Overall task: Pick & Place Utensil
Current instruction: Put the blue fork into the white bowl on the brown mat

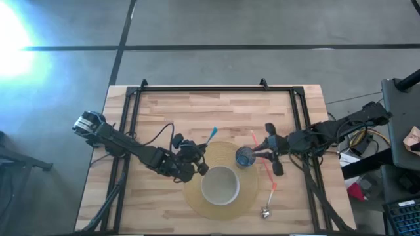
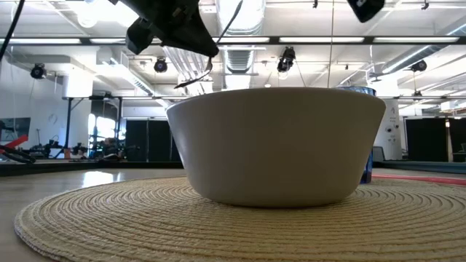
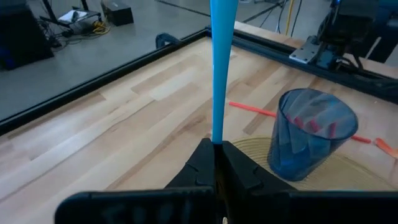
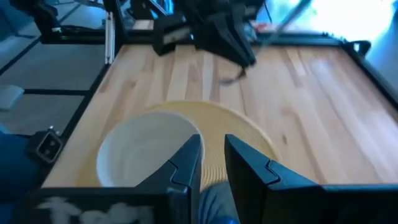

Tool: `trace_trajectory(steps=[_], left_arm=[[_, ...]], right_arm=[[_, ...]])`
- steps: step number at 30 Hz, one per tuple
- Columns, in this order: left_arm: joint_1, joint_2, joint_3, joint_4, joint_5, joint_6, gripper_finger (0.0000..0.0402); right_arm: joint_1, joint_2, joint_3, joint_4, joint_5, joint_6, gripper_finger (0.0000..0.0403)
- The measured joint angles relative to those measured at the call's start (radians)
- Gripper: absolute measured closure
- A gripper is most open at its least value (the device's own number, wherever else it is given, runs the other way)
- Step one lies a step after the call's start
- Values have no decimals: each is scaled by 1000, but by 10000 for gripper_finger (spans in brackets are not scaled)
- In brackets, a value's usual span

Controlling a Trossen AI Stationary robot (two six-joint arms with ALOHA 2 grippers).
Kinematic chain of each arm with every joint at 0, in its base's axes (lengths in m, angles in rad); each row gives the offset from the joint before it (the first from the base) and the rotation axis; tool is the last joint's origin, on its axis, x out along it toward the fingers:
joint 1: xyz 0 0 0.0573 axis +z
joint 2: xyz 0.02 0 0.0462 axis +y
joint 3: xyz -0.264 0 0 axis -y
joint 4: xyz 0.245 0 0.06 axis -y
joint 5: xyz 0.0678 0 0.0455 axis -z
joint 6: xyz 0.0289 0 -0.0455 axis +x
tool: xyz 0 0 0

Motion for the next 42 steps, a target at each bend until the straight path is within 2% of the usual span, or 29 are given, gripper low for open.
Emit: trace_trajectory(steps=[11,20,25,31,42], left_arm=[[0,5,0,158,-11,160,399],[7,36,-2,256,-52,259,399],[20,66,-2,340,-53,325,397],[31,104,-2,440,-53,407,399],[39,112,-2,453,-53,425,398]], right_arm=[[0,138,-4,252,16,-256,335],[-3,159,-3,282,220,-282,335],[-20,162,-3,353,343,-286,332],[-53,160,-3,400,351,-301,301],[-60,160,-3,451,341,-244,232]])
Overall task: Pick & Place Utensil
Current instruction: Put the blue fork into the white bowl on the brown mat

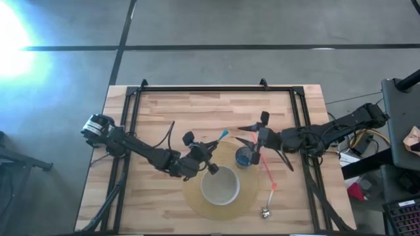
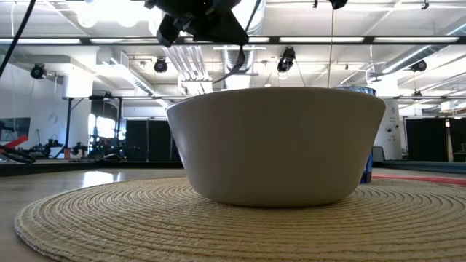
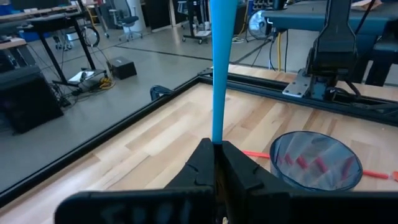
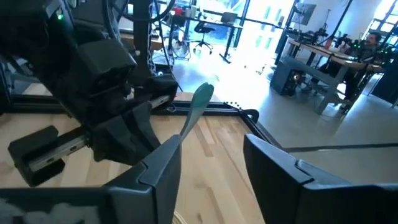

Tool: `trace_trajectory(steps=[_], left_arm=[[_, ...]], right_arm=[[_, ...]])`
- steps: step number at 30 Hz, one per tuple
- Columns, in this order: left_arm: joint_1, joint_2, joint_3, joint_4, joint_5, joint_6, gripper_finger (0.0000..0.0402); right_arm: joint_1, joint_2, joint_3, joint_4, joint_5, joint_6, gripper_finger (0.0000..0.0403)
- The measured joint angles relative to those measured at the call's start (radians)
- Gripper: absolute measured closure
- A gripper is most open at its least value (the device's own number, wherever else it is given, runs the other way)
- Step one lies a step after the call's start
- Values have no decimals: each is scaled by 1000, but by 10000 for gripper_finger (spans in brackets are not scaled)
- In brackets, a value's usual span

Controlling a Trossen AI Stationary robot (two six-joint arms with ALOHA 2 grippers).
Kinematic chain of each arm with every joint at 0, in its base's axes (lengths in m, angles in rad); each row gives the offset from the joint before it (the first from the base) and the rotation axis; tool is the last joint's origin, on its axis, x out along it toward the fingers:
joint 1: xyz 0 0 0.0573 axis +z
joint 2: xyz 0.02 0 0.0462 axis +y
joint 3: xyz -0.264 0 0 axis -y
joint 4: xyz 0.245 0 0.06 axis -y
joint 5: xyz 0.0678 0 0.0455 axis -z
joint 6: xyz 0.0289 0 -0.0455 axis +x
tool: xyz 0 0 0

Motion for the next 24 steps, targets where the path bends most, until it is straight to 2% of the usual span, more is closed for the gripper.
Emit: trace_trajectory(steps=[5,10,14,24], left_arm=[[0,0,0,3,0,5,395],[0,0,0,3,0,9,397],[0,0,0,3,0,9,394],[0,0,0,2,0,10,395]], right_arm=[[0,15,0,19,0,46,211],[0,99,0,72,2,31,200],[0,153,0,156,56,20,194],[-2,165,14,205,79,54,187]])
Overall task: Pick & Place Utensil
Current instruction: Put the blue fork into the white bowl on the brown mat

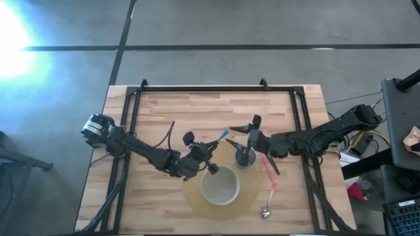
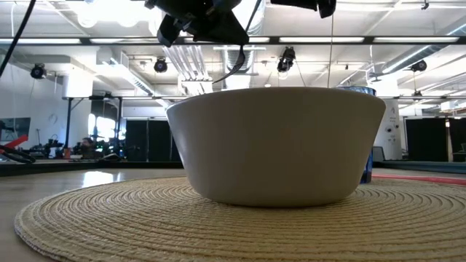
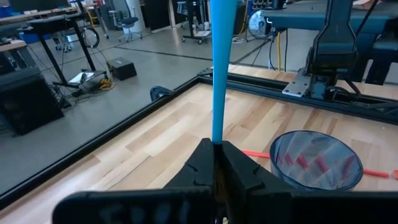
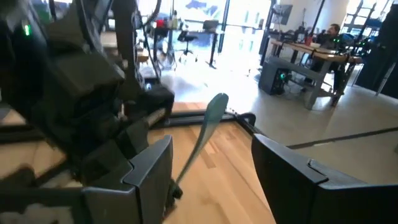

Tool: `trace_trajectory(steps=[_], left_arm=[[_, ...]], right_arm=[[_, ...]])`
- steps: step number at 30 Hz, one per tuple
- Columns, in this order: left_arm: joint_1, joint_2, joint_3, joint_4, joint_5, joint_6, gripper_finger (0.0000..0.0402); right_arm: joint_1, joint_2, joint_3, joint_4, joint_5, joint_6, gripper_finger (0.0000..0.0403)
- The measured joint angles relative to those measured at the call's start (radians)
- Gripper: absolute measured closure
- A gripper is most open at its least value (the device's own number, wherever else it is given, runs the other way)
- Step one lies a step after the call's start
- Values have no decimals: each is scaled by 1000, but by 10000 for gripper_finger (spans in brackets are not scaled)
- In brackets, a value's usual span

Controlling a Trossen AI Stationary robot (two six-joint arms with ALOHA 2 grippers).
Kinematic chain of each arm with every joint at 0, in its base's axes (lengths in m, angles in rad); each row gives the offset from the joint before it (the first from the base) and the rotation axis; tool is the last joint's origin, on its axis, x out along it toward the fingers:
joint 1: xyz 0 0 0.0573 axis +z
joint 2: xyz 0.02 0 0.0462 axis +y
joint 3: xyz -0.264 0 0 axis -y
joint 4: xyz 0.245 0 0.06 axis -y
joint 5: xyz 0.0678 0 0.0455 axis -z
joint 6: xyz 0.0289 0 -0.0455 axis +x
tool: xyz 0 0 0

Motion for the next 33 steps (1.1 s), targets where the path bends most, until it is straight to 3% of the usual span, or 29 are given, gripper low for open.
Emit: trace_trajectory(steps=[15,20,28,33], left_arm=[[0,0,0,-3,1,4,395],[0,0,0,-3,1,13,395],[1,0,0,-3,-2,21,393],[2,0,0,-6,1,35,395]], right_arm=[[-14,69,2,167,1,13,203],[-31,82,2,168,5,36,254],[-35,84,2,161,3,31,381],[-34,84,2,161,-7,33,390]])
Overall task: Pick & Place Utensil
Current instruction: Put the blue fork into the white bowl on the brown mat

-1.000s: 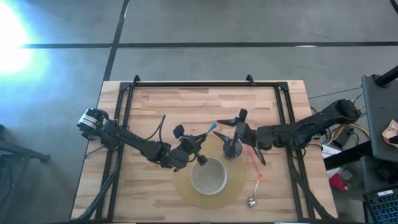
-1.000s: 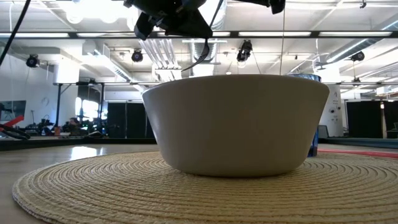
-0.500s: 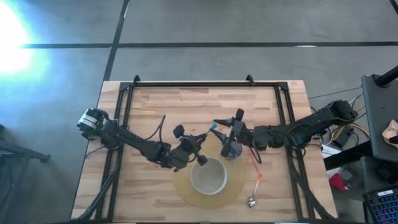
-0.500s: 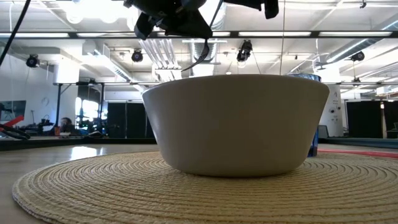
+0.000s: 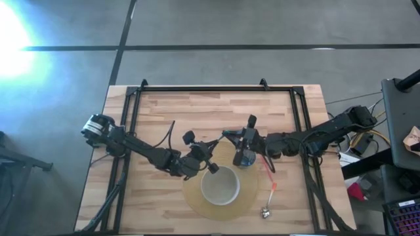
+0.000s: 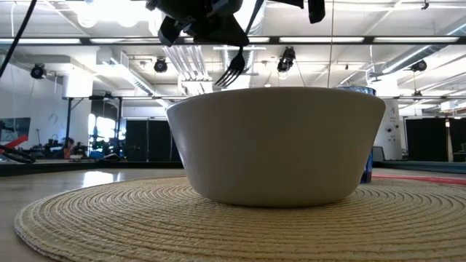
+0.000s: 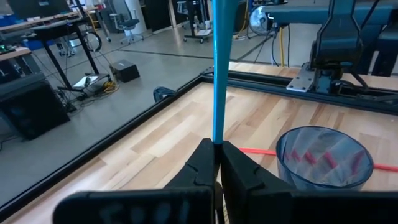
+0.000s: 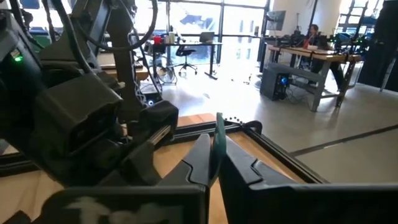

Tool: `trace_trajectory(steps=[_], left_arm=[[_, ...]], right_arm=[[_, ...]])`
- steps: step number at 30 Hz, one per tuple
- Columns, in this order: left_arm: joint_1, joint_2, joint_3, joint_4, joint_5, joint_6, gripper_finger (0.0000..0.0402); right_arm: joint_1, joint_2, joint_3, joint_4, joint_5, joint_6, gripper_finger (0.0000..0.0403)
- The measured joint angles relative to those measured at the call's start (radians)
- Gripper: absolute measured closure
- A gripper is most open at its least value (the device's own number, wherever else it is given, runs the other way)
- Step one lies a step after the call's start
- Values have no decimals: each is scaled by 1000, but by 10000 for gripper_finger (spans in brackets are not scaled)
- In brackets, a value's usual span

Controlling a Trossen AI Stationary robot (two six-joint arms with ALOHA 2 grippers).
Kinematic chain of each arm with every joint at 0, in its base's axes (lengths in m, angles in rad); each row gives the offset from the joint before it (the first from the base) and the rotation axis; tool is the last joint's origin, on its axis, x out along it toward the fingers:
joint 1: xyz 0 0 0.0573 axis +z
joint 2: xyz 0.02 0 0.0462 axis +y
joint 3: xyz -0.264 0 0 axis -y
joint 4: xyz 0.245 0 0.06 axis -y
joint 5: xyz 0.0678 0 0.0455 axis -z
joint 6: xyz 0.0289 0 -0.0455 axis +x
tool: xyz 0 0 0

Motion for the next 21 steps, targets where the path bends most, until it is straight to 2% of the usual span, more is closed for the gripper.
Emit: trace_trajectory(steps=[8,12,21], left_arm=[[2,0,0,4,0,0,373],[5,-1,0,3,22,47,355],[7,-2,0,-2,46,146,292]], right_arm=[[0,0,0,-26,13,-10,393],[-2,-1,-1,-53,19,-10,394],[18,-41,-1,-104,11,-23,394]])
